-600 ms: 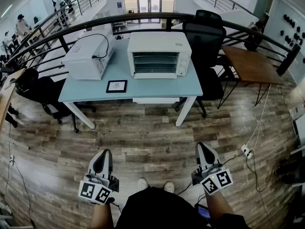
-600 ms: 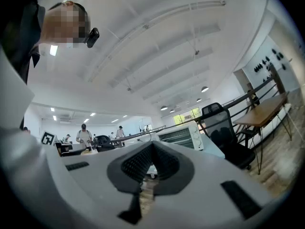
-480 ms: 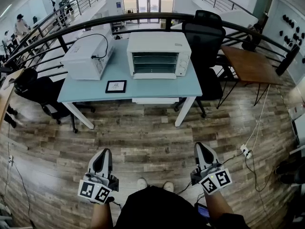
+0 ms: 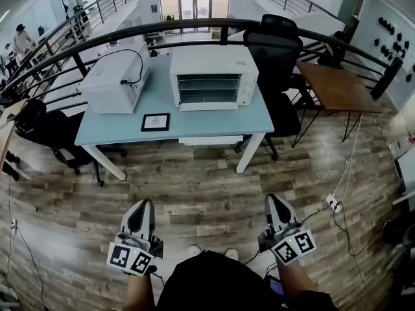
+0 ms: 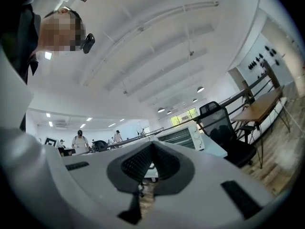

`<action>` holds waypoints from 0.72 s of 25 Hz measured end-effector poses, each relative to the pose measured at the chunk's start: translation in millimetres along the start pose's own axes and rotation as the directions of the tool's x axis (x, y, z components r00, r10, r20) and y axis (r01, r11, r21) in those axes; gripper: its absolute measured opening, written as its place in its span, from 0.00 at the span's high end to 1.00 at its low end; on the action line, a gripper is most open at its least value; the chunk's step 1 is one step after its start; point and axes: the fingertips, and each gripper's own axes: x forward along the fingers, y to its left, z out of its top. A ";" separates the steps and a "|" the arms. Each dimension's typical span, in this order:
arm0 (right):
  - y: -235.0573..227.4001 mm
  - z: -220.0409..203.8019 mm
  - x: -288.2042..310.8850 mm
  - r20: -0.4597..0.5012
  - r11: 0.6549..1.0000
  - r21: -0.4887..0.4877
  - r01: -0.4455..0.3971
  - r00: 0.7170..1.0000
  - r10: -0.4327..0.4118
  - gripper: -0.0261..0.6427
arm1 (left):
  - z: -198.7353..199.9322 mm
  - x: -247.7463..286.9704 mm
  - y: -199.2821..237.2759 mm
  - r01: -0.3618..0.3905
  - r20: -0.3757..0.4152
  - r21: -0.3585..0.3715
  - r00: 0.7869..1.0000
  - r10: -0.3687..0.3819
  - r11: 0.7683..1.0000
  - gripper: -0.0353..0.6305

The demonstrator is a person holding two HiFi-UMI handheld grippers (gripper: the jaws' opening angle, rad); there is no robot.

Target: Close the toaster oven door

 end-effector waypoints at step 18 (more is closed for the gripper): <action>60.0 5.2 12.9 0.090 0.990 -0.096 0.101 0.992 -0.092 0.48 | 26.1 -21.8 48.2 -0.003 0.016 0.044 1.000 0.002 0.999 0.43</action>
